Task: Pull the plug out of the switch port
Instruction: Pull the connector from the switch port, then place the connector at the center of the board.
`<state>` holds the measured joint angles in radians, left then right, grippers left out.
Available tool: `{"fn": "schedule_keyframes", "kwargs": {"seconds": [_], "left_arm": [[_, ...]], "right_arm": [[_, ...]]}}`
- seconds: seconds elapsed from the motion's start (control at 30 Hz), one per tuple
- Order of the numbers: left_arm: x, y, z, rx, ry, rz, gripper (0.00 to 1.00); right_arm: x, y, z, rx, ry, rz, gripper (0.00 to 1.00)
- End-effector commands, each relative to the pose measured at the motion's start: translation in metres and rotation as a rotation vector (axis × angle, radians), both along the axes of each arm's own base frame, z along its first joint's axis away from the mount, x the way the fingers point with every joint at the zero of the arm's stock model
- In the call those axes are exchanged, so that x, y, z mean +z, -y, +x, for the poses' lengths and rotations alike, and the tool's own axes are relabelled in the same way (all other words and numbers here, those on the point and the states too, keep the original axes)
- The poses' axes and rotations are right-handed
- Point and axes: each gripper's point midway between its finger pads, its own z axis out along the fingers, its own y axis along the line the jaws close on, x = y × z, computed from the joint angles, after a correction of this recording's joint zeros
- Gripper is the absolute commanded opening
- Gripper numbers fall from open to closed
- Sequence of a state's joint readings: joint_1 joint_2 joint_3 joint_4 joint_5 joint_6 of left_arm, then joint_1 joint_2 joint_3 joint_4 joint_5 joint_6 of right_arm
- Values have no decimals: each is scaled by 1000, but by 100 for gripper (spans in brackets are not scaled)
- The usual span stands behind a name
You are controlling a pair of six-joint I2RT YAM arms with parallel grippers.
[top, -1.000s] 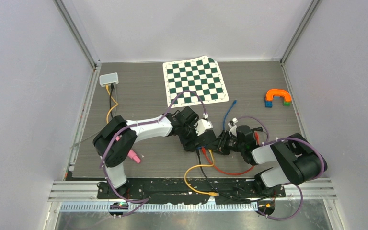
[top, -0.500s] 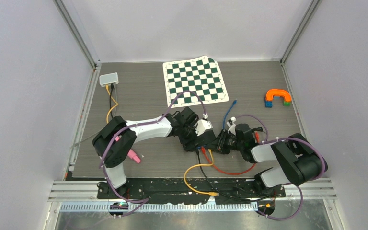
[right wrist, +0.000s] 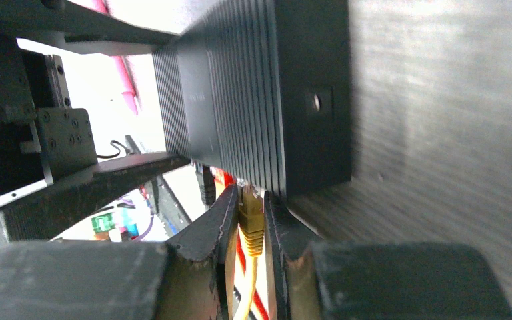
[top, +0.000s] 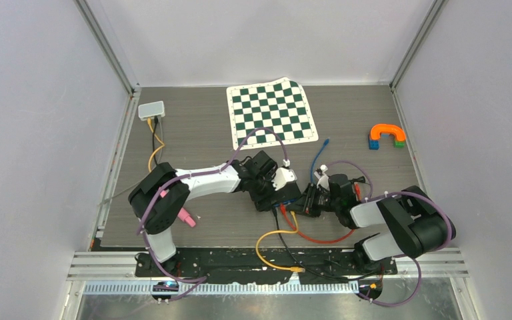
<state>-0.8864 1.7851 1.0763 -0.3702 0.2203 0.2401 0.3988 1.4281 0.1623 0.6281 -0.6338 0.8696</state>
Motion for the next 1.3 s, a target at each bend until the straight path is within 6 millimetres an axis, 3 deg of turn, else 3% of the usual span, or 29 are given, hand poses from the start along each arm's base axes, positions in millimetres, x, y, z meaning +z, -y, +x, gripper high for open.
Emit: {"fn": "schedule_keyframes", "kwargs": {"seconds": [0.0,0.1,0.3,0.4,0.5,0.53,0.57,0.8,0.97,1.1,1.13,1.27], "left_arm": [[-11,-11,-2,39,-33,52,39],[-11,-12,-4,41,-32,52,39],[-13,-13,-4,30,-34,59,45],[-12,-13,-3,44,-29,53,74],[-5,-8,-3,60,-21,7,89],[0,-5,-1,66,-11,-17,97],[2,-4,-1,75,-12,-25,99],[50,-1,26,231,127,-175,100],[91,-22,52,418,237,-299,100],[118,-52,66,555,342,-366,100],[124,-58,68,576,361,-380,100],[133,-74,71,623,385,-392,100]], "right_arm": [[-10,5,5,-20,-27,-77,5],[-25,21,0,-15,-31,-206,5],[-10,20,-9,33,48,-169,5],[4,21,-5,20,116,-159,5],[30,23,5,-14,226,-152,5],[40,25,8,-26,270,-152,5],[48,25,10,-32,297,-150,5],[114,28,12,-44,523,-99,5],[164,17,1,7,631,29,5],[237,-2,-18,106,716,252,5],[263,-5,-26,145,778,316,5],[320,-9,-41,204,855,454,5]]}}
